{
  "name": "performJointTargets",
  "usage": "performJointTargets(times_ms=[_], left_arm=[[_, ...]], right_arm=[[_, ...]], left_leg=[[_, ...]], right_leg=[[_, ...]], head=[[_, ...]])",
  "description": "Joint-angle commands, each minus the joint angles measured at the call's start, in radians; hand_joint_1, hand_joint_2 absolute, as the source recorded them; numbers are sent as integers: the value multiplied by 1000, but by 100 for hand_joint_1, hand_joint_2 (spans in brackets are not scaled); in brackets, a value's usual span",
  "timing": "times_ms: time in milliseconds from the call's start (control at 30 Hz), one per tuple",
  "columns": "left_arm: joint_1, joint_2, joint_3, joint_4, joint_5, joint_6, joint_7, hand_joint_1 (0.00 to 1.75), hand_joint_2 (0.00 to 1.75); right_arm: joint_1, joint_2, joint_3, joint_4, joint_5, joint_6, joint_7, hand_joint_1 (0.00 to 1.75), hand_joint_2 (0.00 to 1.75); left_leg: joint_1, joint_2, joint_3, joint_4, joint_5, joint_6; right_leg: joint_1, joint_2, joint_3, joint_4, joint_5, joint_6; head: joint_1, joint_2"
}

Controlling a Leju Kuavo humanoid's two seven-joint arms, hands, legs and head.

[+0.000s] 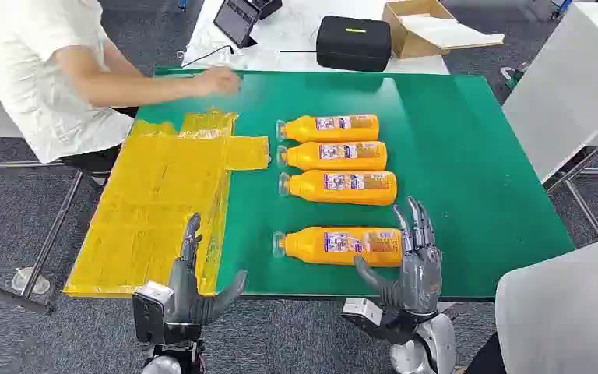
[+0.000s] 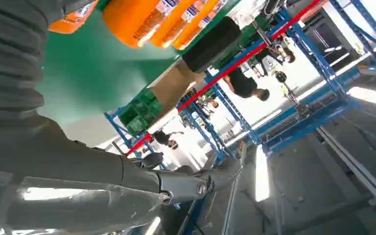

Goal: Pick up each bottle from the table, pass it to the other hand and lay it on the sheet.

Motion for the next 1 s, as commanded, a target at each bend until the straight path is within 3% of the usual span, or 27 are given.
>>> performJointTargets(times_ms=[33, 567, 700, 900, 1000], left_arm=[[0, 46, -39, -35, -11, 36, 2, 0, 175], [-56, 43, -88, 107, -89, 197, 2, 0, 175], [-75, 4, -53, 192, -83, 231, 2, 0, 175], [-86, -12, -71, 180, -73, 219, 27, 0, 175], [-92, -15, -75, 185, -71, 221, 30, 0, 175]], right_arm=[[-5, -21, 7, 61, -1, 0, -1, 0, 175], [-39, -37, -43, 167, 109, 0, 14, 0, 175], [-71, -183, 55, 298, 169, 0, 206, 0, 175], [-159, -311, 112, 422, 186, 23, 265, 0, 175], [-188, -328, 132, 459, 158, 70, 281, 0, 175]], left_leg=[[0, 1, 3, -1, -1, 1], [0, 0, 2, -1, 0, 1], [0, 0, 5, -3, 0, 1], [-1, 1, 3, -1, 0, 2], [-2, 2, 3, -1, 0, 2]], right_leg=[[1, 0, 3, -1, -1, -1], [0, -1, 2, -1, 0, -1], [0, -1, 6, -3, 0, -1], [-1, 0, 4, -2, 1, 0], [-2, 1, 4, -2, 1, 0]], head=[[0, 0], [0, 0], [0, 0], [0, 0], [0, 0]])
